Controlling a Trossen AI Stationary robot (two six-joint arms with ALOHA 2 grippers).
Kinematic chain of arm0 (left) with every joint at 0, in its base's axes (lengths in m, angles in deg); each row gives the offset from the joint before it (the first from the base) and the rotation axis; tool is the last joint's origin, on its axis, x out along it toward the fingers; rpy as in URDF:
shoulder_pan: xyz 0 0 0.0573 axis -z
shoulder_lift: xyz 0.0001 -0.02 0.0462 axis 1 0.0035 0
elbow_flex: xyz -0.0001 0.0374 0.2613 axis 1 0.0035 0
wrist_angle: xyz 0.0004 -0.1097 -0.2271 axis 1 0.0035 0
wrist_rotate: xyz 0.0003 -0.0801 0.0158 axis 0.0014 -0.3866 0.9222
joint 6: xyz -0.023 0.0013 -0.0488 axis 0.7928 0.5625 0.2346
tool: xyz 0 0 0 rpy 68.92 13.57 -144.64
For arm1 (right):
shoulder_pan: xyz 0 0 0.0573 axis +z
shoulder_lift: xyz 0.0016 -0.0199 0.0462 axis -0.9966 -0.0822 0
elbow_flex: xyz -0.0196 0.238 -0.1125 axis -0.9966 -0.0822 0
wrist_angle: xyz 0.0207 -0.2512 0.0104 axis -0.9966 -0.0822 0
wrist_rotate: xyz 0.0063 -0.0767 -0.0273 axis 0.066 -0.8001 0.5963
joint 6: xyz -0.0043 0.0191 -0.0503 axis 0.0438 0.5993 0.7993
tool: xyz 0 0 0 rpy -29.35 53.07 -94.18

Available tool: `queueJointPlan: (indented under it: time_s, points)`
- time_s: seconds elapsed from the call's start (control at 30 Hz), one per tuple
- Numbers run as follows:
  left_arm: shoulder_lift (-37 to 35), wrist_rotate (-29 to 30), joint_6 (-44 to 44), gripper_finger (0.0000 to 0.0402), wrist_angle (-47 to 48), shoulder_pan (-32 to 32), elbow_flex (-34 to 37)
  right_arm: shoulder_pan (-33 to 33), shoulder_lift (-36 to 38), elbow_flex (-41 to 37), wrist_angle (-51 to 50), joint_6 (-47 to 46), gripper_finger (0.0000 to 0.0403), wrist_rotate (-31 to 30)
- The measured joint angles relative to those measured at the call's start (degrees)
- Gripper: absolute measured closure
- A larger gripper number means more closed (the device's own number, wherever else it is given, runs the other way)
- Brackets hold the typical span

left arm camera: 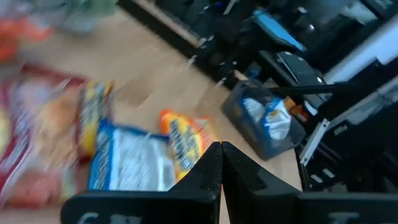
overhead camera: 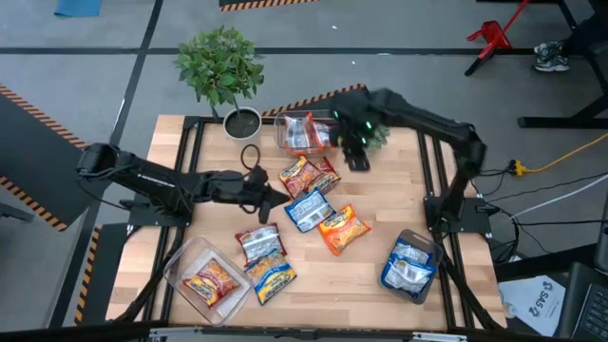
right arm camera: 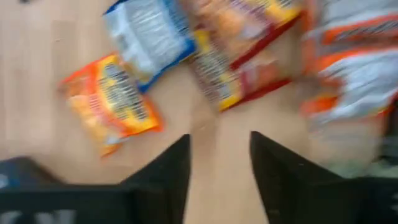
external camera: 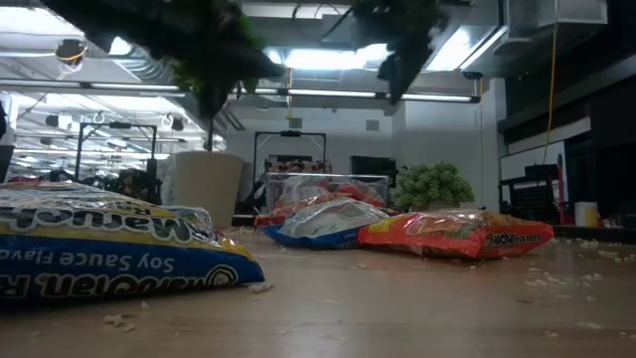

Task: Sort Maruchan noodles
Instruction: Put the orange noodle pack into the top transparent bin

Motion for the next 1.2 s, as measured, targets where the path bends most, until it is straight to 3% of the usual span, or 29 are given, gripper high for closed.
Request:
queueJointPlan:
  time_s: [0.23, 0.37, 0.5, 0.63, 0.9, 1.2]
  points:
    - [11.4, -2.5, -9.0, 0.0401, 1.3, 2.5, -10.5, 12.1, 15.7, -29.8, 20.0, -24.4, 0.0152, -7.0]
    - [20.2, -6.5, -11.5, 0.0401, 1.3, 3.7, -15.1, 16.8, 21.7, -45.0, 34.5, -38.6, 0.0133, -7.6]
    - [27.7, -8.0, -13.7, 0.0401, 1.3, 4.0, -19.4, 19.9, 24.6, -54.8, 45.5, -48.7, 0.013, -7.9]
    - [33.7, -8.1, -15.8, 0.0401, 1.3, 4.0, -23.4, 22.4, 24.7, -59.2, 48.4, -54.2, 0.013, -8.7]
    - [44.8, -10.8, -17.1, 0.0401, 1.7, 3.0, -30.3, 25.7, 24.7, -60.4, 47.5, -58.7, 0.013, -13.0]
    - [47.9, -10.0, -16.7, 0.0401, 6.4, 1.5, -31.9, 28.4, 24.7, -60.4, 46.7, -63.5, 0.013, -17.8]
